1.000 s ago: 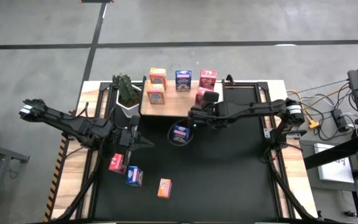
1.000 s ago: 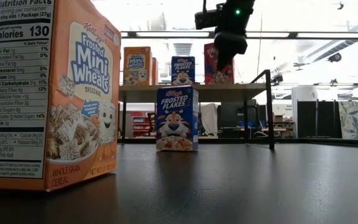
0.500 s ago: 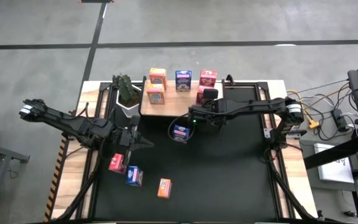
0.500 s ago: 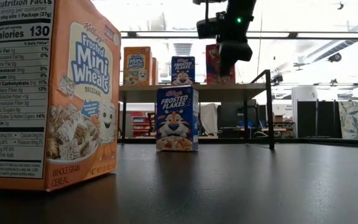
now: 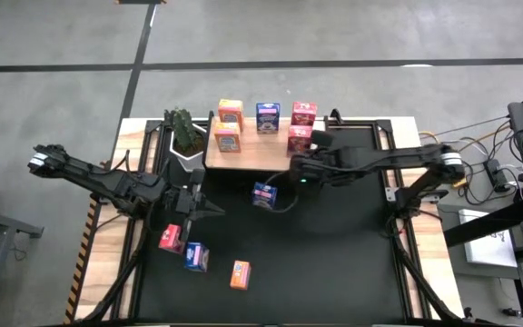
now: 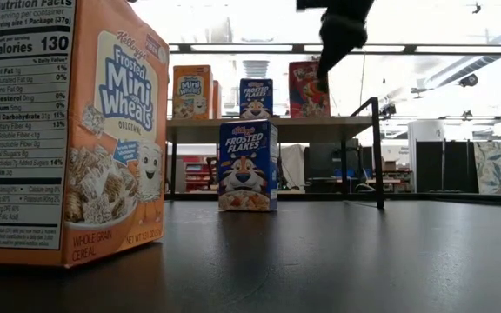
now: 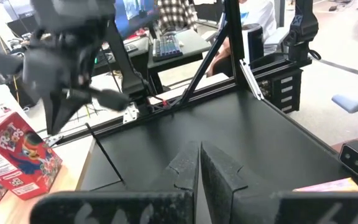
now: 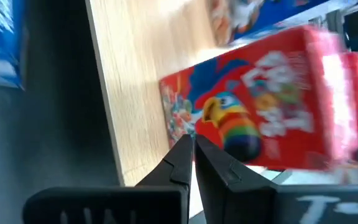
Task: Stack cereal on shelf
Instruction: Put the right red cereal box on the shelf aligned with the other red cereal box
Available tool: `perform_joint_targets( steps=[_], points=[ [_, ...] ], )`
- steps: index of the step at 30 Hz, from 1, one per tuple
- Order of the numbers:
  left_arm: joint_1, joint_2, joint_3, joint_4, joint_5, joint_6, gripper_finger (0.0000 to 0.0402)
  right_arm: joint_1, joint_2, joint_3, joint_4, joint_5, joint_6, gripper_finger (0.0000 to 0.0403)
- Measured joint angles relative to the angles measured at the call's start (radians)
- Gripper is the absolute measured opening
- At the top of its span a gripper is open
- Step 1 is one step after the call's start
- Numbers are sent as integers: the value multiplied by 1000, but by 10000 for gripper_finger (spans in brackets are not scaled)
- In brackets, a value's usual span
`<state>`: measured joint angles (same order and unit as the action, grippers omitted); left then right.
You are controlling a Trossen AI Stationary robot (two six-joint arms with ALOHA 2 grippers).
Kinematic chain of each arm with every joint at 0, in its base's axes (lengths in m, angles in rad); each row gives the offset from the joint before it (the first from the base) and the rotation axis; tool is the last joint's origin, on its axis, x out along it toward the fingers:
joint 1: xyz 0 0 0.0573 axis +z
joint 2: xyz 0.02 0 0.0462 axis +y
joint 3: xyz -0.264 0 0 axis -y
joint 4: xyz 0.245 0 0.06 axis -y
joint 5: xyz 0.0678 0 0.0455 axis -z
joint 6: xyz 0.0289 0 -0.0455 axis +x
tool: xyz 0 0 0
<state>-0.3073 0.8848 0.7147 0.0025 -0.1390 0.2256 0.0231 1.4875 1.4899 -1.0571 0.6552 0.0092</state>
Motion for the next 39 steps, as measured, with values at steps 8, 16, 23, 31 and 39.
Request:
perform_joint_targets(
  steps=[8, 16, 23, 31, 39],
  points=[
    [0, 0, -3, 0, 0, 0, 1, 20, -224, -285, 476, -47, -51, 9],
    [0, 0, -3, 5, 0, 0, 1, 13, -278, -593, 880, -52, -73, 9],
    [0, 0, -4, 6, 0, 1, 1, -17, -241, -659, 918, 27, 9, 9],
    [0, 0, -4, 13, 0, 18, 1, -47, -181, -650, 983, 27, 0, 9],
    [0, 0, -4, 13, 0, 19, 1, -61, -143, -650, 1016, 60, 14, 9]
  ],
)
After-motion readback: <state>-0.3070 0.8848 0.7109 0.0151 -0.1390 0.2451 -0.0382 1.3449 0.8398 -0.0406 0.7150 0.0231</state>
